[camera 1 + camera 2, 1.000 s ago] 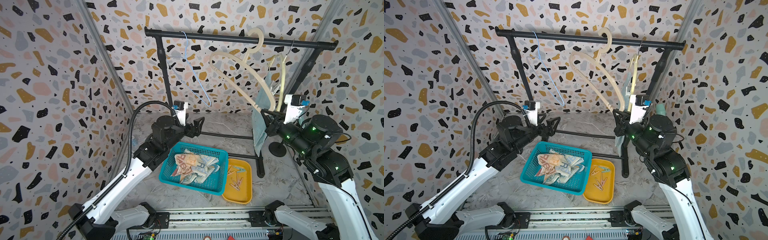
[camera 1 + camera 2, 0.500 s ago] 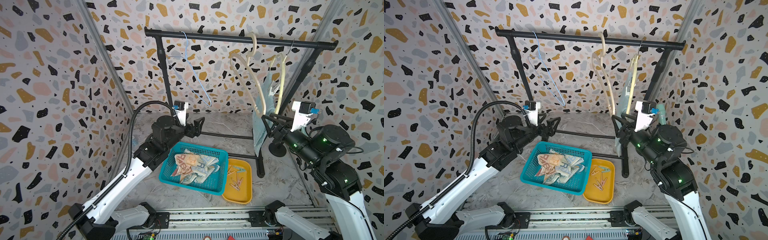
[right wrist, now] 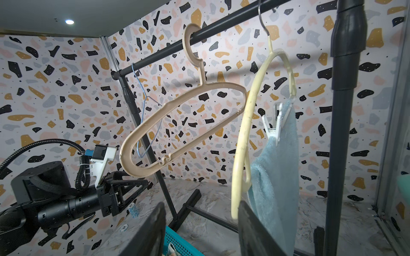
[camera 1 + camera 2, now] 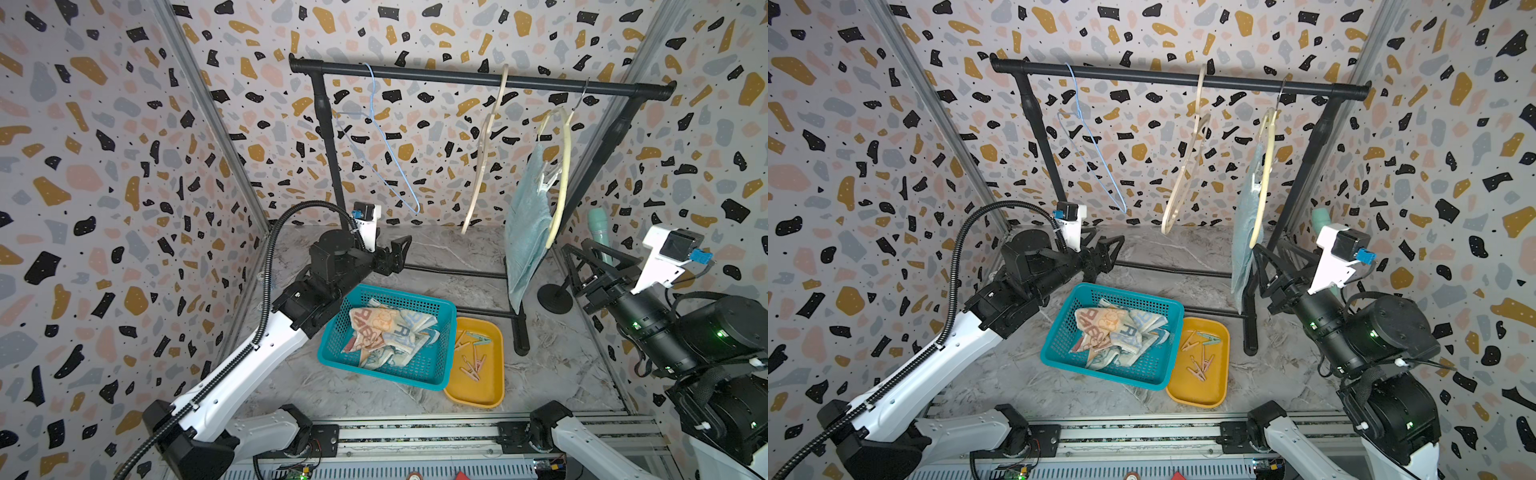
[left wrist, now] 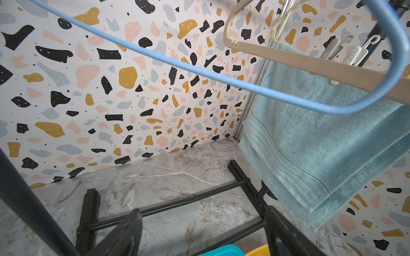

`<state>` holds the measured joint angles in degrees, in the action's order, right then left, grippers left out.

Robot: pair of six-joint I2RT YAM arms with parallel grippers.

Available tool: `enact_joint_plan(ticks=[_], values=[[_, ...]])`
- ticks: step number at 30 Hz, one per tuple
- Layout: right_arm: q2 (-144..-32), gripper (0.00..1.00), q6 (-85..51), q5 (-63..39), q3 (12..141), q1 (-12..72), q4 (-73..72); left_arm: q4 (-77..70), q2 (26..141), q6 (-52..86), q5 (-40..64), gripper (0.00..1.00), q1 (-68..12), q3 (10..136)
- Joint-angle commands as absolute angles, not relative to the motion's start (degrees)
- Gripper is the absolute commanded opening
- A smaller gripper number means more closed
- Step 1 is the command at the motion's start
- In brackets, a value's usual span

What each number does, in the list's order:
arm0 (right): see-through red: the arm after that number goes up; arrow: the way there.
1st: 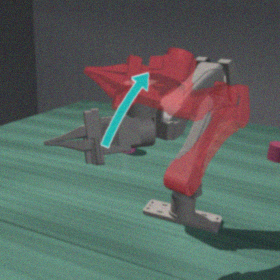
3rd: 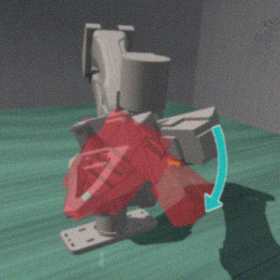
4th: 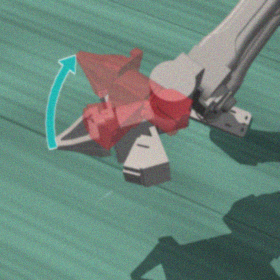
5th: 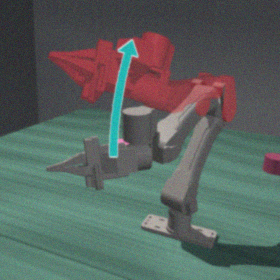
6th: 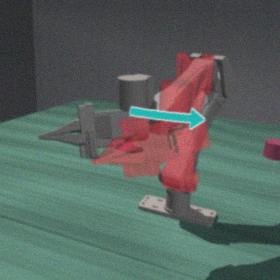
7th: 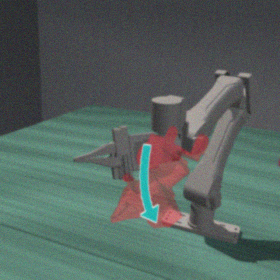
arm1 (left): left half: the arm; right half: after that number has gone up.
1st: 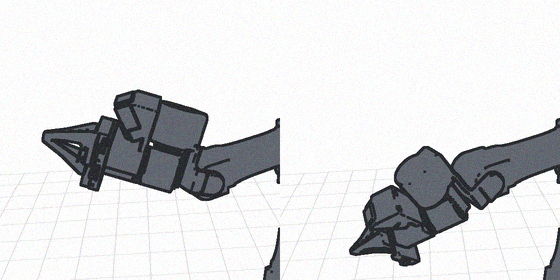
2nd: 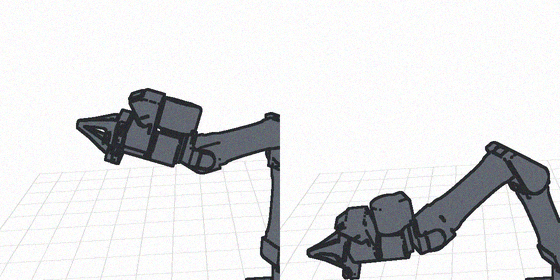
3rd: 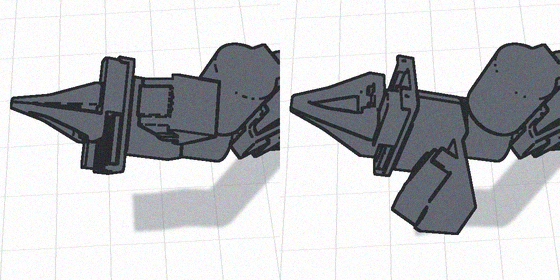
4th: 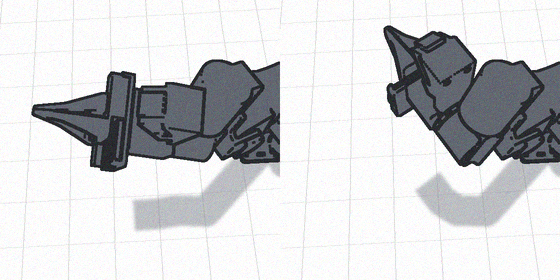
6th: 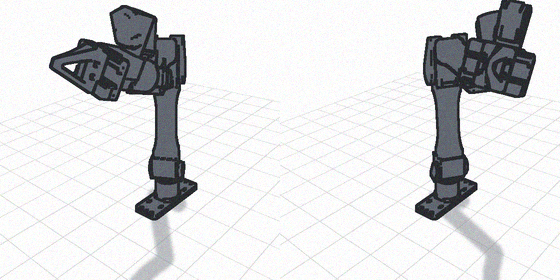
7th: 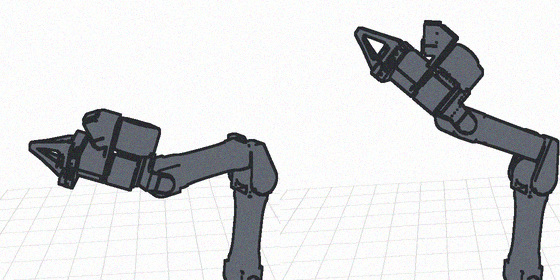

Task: Remove the clothespins securing towels to the hanger
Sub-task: Pick up the hanger from the clothesline.

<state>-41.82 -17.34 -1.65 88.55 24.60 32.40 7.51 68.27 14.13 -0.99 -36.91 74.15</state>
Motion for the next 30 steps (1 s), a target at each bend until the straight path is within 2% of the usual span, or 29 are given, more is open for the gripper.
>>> enact_joint_plan(ticks=[1,15,19,22,30], values=[[-42.78,0.51,-16.14,-0.38,91.07,24.61,32.91,6.02,67.94,13.42,-1.23,0.86,-36.69,76.3],[-49.0,0.51,-15.05,9.15,97.07,24.61,32.8,4.97,66.29,13.89,-0.29,0.86,-36.65,73.96],[-52.49,0.57,-14.88,10.07,98.7,24.61,33.16,4.51,65.93,13.97,0.4,0.86,-36.65,73.36],[-54.62,0.57,-14.59,12.01,99.27,24.61,32.85,3.98,65.5,14.24,1.09,0.86,-36.65,72.66],[-57.79,0.41,-12.79,16.55,98.62,24.59,31.69,2.93,64.63,14.93,2.2,0.86,-36.65,71.37]])
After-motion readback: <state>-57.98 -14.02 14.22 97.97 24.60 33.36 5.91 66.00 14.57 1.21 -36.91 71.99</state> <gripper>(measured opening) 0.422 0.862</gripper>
